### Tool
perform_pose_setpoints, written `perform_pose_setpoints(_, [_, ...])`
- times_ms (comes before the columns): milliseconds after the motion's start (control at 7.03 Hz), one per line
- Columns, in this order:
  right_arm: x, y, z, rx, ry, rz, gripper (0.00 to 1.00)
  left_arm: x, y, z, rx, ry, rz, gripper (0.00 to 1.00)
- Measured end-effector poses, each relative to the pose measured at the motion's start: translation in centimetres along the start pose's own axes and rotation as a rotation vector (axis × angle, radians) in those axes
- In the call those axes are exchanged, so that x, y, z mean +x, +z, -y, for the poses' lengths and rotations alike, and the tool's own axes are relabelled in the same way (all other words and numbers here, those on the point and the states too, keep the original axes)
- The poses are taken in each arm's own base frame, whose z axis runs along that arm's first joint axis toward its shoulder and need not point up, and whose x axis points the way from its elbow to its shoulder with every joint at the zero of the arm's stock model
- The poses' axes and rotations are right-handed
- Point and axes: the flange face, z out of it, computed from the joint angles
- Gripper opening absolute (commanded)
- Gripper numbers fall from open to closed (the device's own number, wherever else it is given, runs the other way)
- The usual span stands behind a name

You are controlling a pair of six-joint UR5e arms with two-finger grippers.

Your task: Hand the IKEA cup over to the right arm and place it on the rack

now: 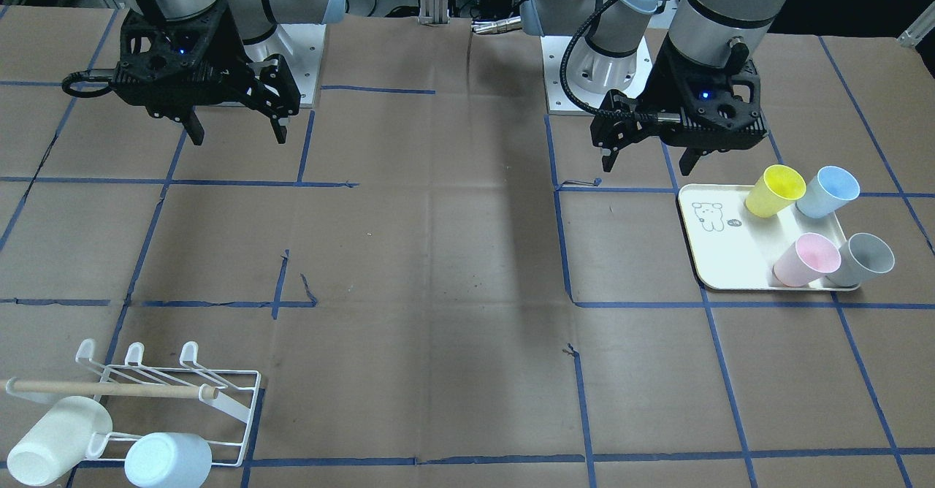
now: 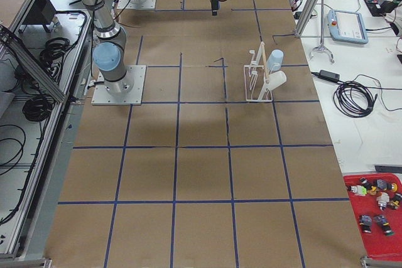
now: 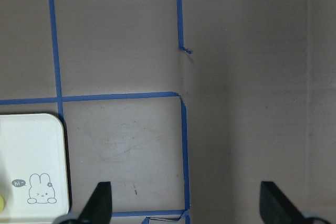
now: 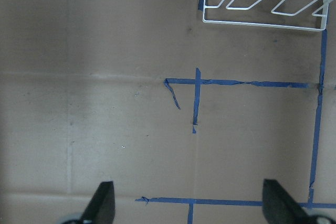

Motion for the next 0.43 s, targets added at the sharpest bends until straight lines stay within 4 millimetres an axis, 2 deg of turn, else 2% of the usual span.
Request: perform_pose_setpoints(427, [0.01,-0.24,0.14,0.006,0.002,0.000,1.00,0.00,-0.02,-0.01,0.000,0.000,0.000,1.00])
